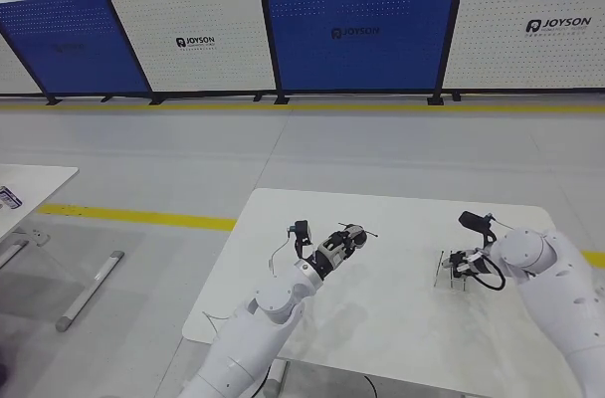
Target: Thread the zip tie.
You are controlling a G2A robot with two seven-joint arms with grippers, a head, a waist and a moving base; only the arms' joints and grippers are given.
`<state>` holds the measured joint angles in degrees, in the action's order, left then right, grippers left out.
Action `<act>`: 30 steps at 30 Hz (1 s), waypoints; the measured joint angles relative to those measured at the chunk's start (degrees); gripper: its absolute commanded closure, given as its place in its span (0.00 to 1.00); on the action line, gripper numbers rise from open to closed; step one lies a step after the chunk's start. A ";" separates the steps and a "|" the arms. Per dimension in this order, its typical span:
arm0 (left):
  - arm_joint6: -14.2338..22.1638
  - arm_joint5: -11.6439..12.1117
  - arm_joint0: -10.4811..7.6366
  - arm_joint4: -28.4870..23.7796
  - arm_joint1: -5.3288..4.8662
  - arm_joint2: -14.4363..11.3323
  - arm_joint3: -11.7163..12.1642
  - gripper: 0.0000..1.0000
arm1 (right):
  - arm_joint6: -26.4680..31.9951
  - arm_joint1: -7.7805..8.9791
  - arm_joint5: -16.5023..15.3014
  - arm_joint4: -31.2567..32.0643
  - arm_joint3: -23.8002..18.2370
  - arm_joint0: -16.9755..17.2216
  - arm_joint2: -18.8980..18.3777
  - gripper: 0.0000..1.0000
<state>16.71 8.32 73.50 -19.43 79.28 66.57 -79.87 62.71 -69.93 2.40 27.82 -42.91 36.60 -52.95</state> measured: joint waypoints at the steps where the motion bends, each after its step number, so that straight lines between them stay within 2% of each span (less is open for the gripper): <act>1: 0.00 0.00 0.00 0.00 0.00 0.00 0.00 1.00 | 0.02 -0.13 -0.04 -0.05 0.45 -0.24 0.17 0.78; 6: 0.00 0.00 0.00 0.00 0.00 0.00 0.00 1.00 | 0.26 -1.00 -0.25 -0.25 2.96 -1.60 1.40 0.79; 7: 0.00 0.00 0.00 0.00 0.00 0.00 0.00 1.00 | 0.28 -1.15 -0.30 -0.28 3.43 -1.86 1.61 0.83; 9: 0.00 0.00 0.00 0.00 0.00 0.00 0.00 1.00 | 0.25 -1.52 -0.50 -0.39 4.50 -2.44 2.06 1.00; 17: 0.00 0.00 0.00 0.00 0.00 0.00 0.00 1.00 | -0.40 -2.34 -1.46 -0.52 6.81 -3.71 2.86 1.00; 25: 0.00 0.00 0.00 0.00 0.00 0.00 0.00 1.00 | -1.54 -1.59 -2.00 0.00 4.47 -2.03 1.62 1.00; 30: 0.00 0.00 0.00 0.00 0.00 0.00 0.00 1.00 | -2.29 -0.06 -2.09 0.37 -0.27 1.09 -0.87 1.00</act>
<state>16.71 8.32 73.50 -19.43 79.28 66.57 -79.87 60.42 -69.99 0.31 28.19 -43.17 37.69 -53.82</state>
